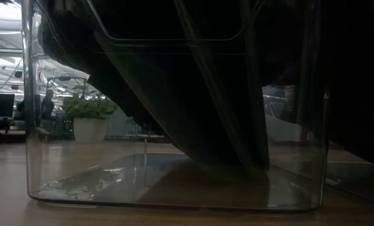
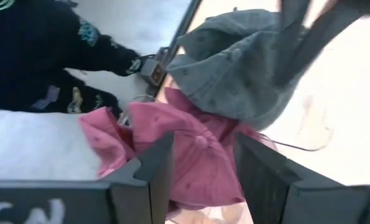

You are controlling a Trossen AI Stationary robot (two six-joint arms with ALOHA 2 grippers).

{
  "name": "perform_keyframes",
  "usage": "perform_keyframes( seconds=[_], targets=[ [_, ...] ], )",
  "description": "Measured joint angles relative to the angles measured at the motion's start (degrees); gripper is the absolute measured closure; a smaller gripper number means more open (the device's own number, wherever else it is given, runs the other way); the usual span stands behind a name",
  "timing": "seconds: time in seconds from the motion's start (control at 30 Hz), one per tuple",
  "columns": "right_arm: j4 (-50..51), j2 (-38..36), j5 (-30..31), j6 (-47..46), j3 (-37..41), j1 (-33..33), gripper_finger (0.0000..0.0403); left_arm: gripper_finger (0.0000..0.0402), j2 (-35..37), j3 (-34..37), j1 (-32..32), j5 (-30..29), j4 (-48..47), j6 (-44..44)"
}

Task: Pick & Place hat
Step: Adjust the gray caps in the left transparent bin

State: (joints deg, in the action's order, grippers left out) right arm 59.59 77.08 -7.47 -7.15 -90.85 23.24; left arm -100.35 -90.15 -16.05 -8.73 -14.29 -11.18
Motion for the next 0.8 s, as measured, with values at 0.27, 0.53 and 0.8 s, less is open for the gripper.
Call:
perform_keyframes(
  seconds=[0.27,0.53,0.8],
  targets=[
    [4.0,0.0,10.8,-2.4,0.0,0.0,0.0292,0.0399,-1.5,0.0,0.1,5.4,-2.7,-4.2],
    [4.3,0.0,10.9,-0.2,0.0,0.0,0.0388,0.0399,-4.6,0.0,0.9,18.0,-7.0,-13.0],
    [4.1,0.0,10.9,0.1,0.0,0.0,0.0385,0.04,-6.5,0.0,0.9,20.2,-12.8,-17.1]
  ],
)
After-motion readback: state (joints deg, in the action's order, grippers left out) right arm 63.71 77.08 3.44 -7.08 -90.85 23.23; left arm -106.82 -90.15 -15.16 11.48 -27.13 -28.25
